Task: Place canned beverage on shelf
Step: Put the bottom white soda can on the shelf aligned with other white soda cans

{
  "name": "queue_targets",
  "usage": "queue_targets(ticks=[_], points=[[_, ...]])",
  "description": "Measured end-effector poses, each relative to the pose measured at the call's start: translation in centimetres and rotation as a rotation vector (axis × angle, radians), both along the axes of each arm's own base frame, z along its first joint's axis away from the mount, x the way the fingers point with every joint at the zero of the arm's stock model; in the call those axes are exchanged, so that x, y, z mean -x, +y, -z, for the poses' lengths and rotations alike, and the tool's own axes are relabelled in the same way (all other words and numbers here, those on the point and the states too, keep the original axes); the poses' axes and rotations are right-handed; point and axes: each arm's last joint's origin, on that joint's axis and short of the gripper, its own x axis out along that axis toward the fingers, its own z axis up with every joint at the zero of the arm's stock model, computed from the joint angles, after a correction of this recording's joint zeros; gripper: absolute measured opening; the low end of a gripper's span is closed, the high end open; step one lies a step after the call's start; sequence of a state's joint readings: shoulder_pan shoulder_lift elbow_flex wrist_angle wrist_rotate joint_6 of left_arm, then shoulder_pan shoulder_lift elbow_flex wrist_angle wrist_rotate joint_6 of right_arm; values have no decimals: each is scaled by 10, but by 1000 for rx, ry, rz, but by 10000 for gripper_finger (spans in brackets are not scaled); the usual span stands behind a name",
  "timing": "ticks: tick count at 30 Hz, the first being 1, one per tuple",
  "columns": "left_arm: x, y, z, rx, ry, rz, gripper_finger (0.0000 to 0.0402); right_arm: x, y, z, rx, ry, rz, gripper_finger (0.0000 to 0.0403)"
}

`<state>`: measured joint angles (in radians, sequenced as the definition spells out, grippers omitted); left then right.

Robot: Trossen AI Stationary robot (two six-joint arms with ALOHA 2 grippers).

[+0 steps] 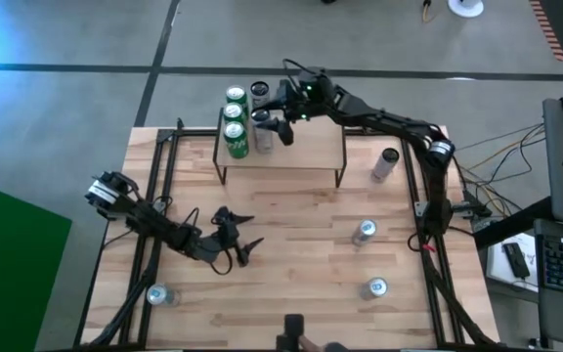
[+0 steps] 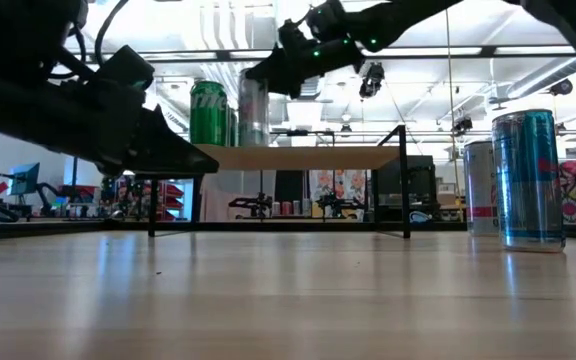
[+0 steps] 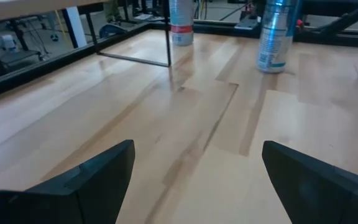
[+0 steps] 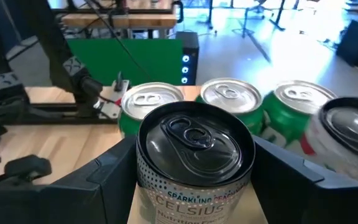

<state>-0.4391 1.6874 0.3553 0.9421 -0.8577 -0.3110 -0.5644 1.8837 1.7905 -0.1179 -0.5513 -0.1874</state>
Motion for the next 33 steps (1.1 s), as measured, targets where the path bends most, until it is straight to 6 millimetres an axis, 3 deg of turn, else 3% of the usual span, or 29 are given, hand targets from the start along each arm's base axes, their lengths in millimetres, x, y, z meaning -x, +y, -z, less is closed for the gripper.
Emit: queue_targets(ticks=[6, 13, 33], points=[[-2, 5, -1, -10, 2, -16, 339, -8, -10, -3, 19, 0, -40, 254], [-3, 8, -3, -32, 7, -20, 339, 0, -28, -14, 27, 12, -40, 254], [-1, 10, -2, -20, 9, -32, 339, 0, -29, -3, 62, 5, -106, 267]])
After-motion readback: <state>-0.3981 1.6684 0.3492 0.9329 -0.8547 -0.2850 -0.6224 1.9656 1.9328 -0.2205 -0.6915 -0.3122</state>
